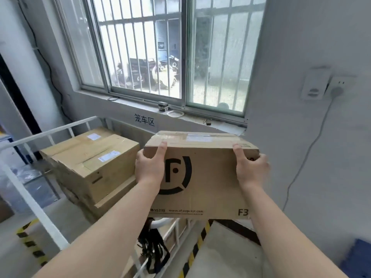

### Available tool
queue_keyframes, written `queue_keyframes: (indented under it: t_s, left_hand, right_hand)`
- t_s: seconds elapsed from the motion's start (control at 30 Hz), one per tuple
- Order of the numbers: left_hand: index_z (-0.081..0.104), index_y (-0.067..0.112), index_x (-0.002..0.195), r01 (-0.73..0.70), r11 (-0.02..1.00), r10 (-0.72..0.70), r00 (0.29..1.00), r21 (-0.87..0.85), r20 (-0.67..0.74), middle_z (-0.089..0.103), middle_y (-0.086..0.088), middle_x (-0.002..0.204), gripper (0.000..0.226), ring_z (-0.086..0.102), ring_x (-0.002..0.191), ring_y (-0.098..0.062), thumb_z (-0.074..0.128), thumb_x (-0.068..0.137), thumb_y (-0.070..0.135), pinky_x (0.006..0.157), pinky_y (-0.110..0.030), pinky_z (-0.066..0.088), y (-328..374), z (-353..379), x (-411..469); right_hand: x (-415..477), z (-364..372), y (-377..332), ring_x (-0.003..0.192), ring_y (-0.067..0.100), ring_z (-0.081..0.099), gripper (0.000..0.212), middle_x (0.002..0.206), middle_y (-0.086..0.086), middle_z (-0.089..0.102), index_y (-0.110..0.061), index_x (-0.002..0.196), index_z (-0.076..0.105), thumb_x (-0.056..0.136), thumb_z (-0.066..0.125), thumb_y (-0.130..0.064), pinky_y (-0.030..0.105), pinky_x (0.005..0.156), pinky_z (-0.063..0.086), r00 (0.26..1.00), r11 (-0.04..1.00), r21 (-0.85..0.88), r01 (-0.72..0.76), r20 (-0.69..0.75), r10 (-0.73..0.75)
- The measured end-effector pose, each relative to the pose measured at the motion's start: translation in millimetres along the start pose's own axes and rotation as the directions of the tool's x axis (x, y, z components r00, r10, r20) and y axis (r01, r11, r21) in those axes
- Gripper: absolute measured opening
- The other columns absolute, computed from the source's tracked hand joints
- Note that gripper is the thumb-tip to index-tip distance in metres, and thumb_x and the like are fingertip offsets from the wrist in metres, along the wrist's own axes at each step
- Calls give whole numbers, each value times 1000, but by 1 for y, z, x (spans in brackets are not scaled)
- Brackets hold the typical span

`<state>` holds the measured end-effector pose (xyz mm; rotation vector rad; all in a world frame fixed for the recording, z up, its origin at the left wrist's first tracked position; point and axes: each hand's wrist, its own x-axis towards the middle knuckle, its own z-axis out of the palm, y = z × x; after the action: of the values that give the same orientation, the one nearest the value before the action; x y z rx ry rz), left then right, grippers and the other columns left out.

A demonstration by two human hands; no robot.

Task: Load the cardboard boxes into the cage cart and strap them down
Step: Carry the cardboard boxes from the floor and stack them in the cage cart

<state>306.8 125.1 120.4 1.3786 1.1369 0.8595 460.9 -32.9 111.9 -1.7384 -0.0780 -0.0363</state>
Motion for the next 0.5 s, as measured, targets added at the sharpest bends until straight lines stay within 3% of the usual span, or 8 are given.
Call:
queue_keyframes:
  t_s: [0.17, 0.37, 0.5]
  left_hand:
    - [25, 22, 150, -13, 1000, 12, 998, -11, -64, 39, -5, 147, 85, 38, 133, -31, 58, 83, 62, 107, -50, 35, 2, -102, 50]
    - [32, 20, 145, 67, 997, -63, 992, 37, -106, 48, -9, 138, 80, 46, 123, -34, 58, 82, 62, 92, -49, 44, -11, -177, 114]
    - [31, 18, 145, 109, 994, -108, 989, 13, -98, 50, -9, 136, 83, 47, 122, -34, 59, 81, 61, 93, -49, 44, -24, -199, 156]
  right_hand:
    - [-67, 91, -17, 99, 24, 49, 57, 104, 3, 42, -18, 101, 45, 75, 66, -64, 42, 93, 44, 999, 1000, 3, -1, 52, 1]
    - [-112, 172, -27, 94, 22, 45, 53, 111, 3, 37, -14, 109, 44, 81, 62, -56, 32, 80, 35, 986, 999, -3, -42, 158, 42]
    - [-111, 222, -31, 114, 28, 45, 59, 119, 6, 40, -15, 114, 46, 78, 61, -60, 36, 88, 38, 981, 998, -64, -1, 192, 14]
